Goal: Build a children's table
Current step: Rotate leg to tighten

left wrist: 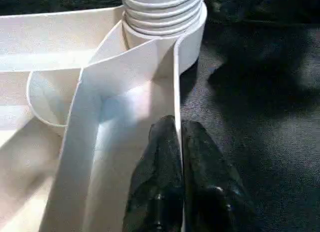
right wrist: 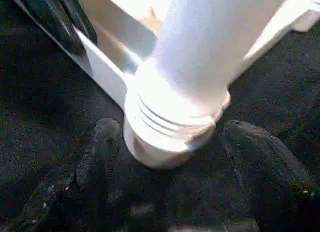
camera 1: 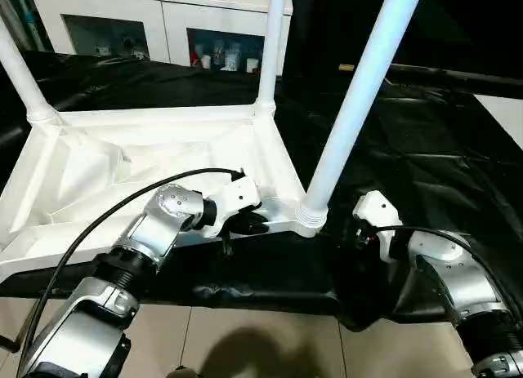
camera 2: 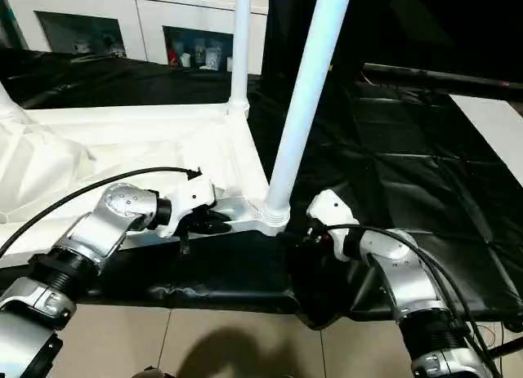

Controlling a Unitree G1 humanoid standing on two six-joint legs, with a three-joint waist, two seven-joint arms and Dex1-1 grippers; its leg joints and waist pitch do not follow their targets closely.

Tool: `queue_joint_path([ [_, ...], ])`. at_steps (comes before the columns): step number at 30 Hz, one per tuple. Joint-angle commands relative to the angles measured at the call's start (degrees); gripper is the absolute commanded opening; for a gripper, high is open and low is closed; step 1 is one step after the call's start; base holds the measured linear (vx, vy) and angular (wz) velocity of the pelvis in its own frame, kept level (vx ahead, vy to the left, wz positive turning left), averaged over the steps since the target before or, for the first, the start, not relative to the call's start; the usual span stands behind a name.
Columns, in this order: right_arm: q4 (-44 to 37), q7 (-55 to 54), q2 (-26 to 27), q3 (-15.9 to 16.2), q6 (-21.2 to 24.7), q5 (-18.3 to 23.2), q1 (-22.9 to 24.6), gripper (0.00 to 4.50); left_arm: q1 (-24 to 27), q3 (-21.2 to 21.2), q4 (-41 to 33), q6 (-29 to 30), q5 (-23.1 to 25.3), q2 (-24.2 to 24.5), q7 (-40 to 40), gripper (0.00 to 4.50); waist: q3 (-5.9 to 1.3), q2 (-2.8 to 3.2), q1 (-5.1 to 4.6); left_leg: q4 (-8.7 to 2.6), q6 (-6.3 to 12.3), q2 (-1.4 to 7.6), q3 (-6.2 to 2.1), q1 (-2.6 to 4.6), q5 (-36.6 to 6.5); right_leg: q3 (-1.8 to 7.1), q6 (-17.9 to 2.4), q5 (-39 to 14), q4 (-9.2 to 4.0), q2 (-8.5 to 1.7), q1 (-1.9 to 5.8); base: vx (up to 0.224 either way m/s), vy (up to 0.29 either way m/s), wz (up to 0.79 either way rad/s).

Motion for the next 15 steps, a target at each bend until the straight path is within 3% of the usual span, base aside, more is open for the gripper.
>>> queue_joint_path([
  [1,0.3,0.9,0.0,-1.2,-0.4,1.5,-0.8,3.63,1.5,-1.5,0.8,1.3,0.7,0.8,-1.2,0.05,-3.61,-0.43,0.18,-4.00,1.30,0.33,-0.24,0.64,-17.2,1.53,-10.2,-17.4,-4.93,-2.25,2.45,0.000,0.000,0.00],
  [10,3.2,0.7,1.7,-1.3,-1.2,2.2,-2.8,3.63,4.1,-2.7,-3.6,-0.3,-1.5,1.2,-7.3,0.05,-3.83,-0.36,0.23,-3.86,1.78,0.38,-0.02,0.70,-14.3,1.64,-11.9,-12.0,-4.25,-2.10,2.58,0.000,0.000,0.00],
  [15,4.5,3.0,2.3,-1.0,-1.1,3.5,-3.8,3.63,5.7,-3.3,-6.4,0.7,-2.4,1.8,-9.1,0.05,-3.79,-0.38,0.24,-3.93,1.73,0.42,-0.02,0.78,-15.0,1.59,-12.2,-12.5,-4.26,-2.19,2.66,0.000,0.000,0.00],
])
